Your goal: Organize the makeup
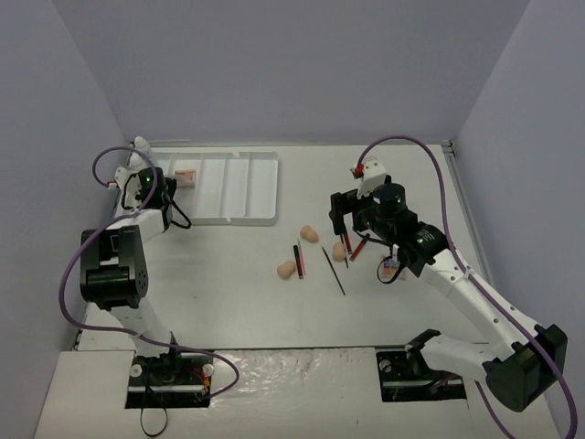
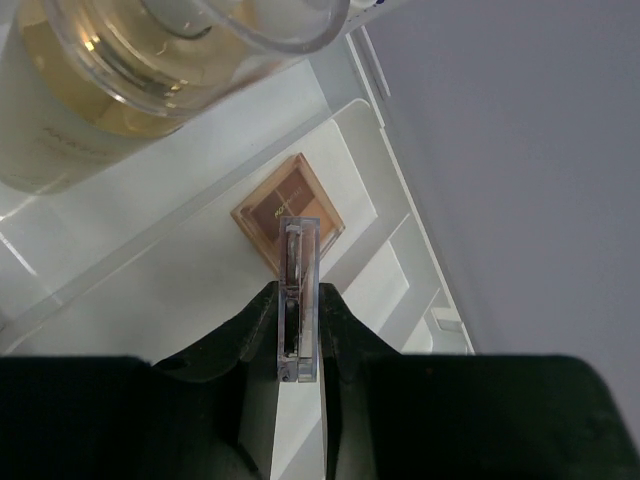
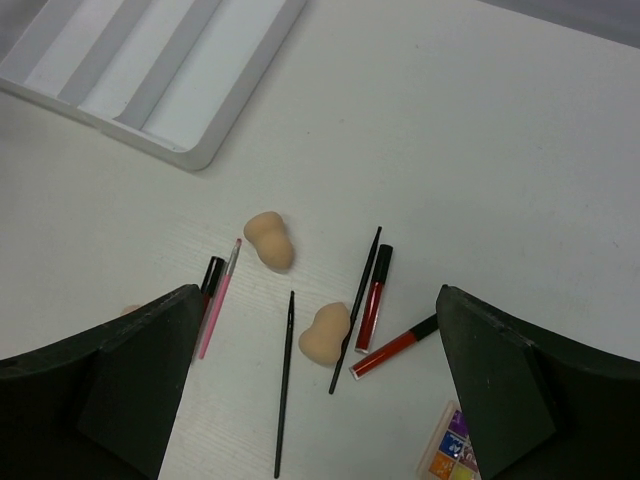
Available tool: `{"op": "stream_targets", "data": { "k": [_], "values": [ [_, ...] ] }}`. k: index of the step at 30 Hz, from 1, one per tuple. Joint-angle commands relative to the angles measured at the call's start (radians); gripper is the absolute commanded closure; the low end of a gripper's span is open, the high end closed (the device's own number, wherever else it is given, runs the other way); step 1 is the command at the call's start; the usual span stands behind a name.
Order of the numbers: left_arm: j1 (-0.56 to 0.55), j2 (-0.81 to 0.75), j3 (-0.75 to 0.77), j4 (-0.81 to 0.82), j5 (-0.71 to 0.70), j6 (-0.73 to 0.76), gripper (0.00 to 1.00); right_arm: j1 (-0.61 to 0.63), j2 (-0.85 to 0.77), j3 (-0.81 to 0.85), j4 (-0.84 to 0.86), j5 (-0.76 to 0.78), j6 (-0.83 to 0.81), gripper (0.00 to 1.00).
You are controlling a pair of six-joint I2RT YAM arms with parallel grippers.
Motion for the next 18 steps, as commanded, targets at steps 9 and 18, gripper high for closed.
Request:
{"op": "stream_targets", "data": {
  "k": [9,18],
  "values": [
    [0.001,0.095,0.158,0.146,-0.062,-0.074,0.73,-0.031,-0.007,-0.005,-0.001,0.063,0.01,0.0],
    [-0.001,0.032,0.089,0.015,-0.037,-0.1,0.31,-0.062,0.023,0.002,-0.031,0.115,0.096,0.0]
  ]
}}
